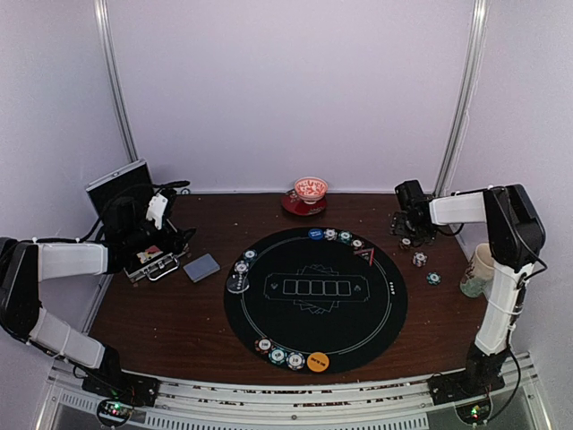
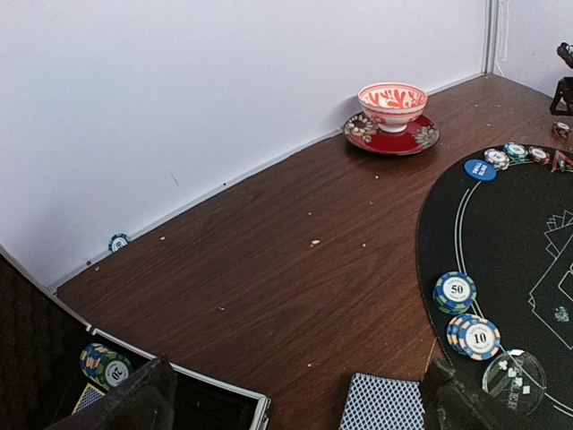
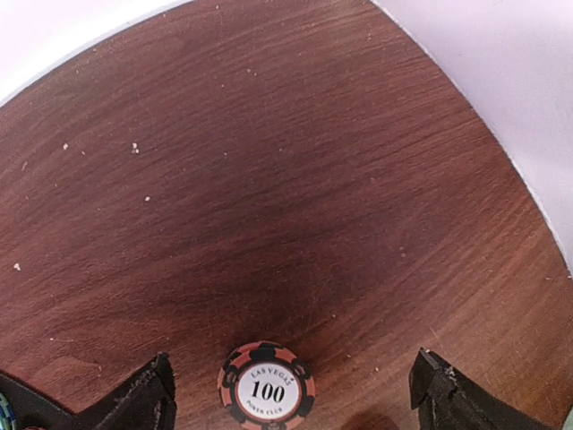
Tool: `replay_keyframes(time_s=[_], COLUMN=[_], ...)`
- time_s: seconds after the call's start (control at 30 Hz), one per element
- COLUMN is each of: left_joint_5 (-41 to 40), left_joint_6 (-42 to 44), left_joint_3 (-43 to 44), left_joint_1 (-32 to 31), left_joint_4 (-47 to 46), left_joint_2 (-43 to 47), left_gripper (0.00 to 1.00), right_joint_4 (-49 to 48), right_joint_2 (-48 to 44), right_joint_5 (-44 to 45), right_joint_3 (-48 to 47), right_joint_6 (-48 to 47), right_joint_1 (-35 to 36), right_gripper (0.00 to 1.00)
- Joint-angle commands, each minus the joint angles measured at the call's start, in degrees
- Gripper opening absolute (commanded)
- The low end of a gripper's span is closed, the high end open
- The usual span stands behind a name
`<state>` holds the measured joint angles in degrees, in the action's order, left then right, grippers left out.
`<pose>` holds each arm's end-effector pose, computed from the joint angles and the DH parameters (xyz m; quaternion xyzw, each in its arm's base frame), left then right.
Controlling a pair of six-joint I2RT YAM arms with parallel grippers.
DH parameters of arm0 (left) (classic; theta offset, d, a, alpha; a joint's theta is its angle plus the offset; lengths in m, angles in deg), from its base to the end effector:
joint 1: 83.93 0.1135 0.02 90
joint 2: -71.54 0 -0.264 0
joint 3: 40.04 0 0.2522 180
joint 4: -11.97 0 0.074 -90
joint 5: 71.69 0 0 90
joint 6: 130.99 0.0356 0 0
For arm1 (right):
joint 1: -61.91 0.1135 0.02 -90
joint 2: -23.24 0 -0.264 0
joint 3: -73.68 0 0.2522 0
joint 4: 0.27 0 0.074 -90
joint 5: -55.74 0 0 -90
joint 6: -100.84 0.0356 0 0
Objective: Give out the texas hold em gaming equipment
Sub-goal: Pick up the pile of poker chips from the center of the board.
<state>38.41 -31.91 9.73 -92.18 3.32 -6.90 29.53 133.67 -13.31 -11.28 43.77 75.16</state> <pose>0.2846 -0.0536 0.2144 0.2205 0.7824 -0.1389 0.5657 0.3932 0.0795 0.1643 0.2139 0.9154 -0.0445 0.3380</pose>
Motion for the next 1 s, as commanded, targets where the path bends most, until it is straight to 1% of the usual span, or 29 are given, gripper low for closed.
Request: replay_keyframes(time_s=[0.0,0.23,0.43,0.67,0.97], left_joint_5=[-0.2,-0.1,-0.2,0.3,0.2], left_joint_6=[0.2,0.3,0.3,0.3,0.3], left_joint_3=[1.5,1.6,1.6,1.6,1.6], left_joint_1=[0.1,0.1,0.1,0.1,0.1], left_joint_4=[-1.4,-1.6,-1.5,-1.5,-1.5], left_joint_2=[-0.2,-0.4,-0.4,-0.5,-0.4], left_gripper=[0.98,0.98,0.98,0.98,0.98], right_joint_4=[-1.3,-1.8,-0.6,-0.7,-1.1], right_joint_2=[2.0,3.5,6.5,6.4,5.4], right_joint_5=[-2.4,-2.6,-4.0,-4.1,-4.8], right_joint_3=[-1.7,-2.3,-3.8,-3.1,-2.4], right_joint_6=[-0.5,-1.4,-1.9,-1.9,-2.0], right_joint_1=[-0.6,-0.7,-0.7,-0.7,-0.7], right_gripper=[0.9,0.84,0.81,0.76,0.63])
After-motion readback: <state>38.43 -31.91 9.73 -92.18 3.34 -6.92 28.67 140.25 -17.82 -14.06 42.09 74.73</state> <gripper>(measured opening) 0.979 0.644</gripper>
